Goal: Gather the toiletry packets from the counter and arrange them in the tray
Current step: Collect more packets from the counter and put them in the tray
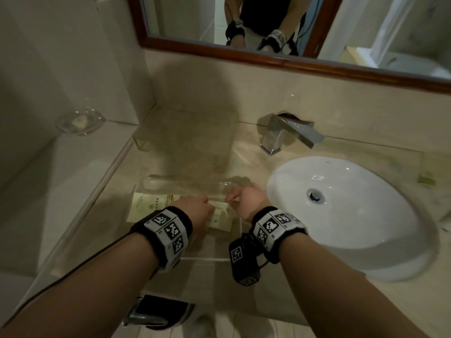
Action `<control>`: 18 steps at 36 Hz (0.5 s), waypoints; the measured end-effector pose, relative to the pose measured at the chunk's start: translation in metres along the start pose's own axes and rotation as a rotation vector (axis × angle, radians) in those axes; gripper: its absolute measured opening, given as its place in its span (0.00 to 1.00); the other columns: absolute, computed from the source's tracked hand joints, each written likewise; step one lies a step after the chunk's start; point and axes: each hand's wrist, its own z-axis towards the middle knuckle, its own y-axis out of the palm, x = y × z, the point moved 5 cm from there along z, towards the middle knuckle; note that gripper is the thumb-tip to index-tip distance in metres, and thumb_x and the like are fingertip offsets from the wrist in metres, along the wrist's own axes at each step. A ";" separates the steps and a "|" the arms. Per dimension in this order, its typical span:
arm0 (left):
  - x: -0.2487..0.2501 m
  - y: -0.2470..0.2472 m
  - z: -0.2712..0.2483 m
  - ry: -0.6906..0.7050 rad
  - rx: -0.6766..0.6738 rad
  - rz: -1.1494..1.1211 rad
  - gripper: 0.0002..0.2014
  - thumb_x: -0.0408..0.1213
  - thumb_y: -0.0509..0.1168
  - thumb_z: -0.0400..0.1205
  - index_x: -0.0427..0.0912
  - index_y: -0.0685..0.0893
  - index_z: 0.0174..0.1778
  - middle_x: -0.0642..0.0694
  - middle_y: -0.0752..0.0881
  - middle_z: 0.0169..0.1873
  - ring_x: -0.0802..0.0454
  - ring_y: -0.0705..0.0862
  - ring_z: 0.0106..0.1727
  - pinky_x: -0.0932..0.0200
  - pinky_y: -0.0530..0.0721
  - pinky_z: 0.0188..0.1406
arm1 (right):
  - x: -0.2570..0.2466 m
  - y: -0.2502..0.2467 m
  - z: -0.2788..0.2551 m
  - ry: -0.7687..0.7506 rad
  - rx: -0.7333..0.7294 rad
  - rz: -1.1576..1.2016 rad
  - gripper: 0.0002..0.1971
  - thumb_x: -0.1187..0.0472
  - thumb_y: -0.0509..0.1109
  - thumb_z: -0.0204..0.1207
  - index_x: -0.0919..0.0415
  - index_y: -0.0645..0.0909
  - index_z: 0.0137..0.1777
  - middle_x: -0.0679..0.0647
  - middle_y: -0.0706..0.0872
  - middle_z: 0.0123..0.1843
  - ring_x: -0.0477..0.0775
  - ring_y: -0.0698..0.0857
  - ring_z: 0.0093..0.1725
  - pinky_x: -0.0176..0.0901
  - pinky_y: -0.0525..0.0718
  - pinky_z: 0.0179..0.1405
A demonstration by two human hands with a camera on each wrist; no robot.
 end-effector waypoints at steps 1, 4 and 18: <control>0.001 0.000 0.000 -0.005 0.004 0.006 0.24 0.44 0.65 0.78 0.48 0.73 0.71 0.43 0.72 0.71 0.40 0.76 0.69 0.46 0.77 0.69 | 0.002 0.000 -0.002 -0.004 0.021 0.010 0.10 0.57 0.65 0.77 0.45 0.86 0.52 0.45 0.87 0.60 0.54 0.76 0.67 0.41 0.71 0.68; 0.003 -0.001 0.001 -0.028 0.002 0.008 0.23 0.46 0.64 0.78 0.48 0.74 0.70 0.44 0.73 0.70 0.41 0.77 0.68 0.48 0.78 0.67 | 0.005 -0.001 -0.008 -0.013 0.031 0.089 0.10 0.56 0.65 0.78 0.47 0.87 0.53 0.51 0.88 0.59 0.55 0.81 0.62 0.43 0.77 0.65; 0.033 -0.011 0.014 -0.131 0.018 -0.008 0.24 0.38 0.60 0.80 0.46 0.67 0.74 0.42 0.74 0.71 0.42 0.78 0.68 0.51 0.78 0.65 | 0.075 -0.021 -0.048 0.047 0.065 0.405 0.10 0.62 0.66 0.79 0.58 0.86 0.55 0.55 0.89 0.58 0.54 0.86 0.59 0.39 0.80 0.61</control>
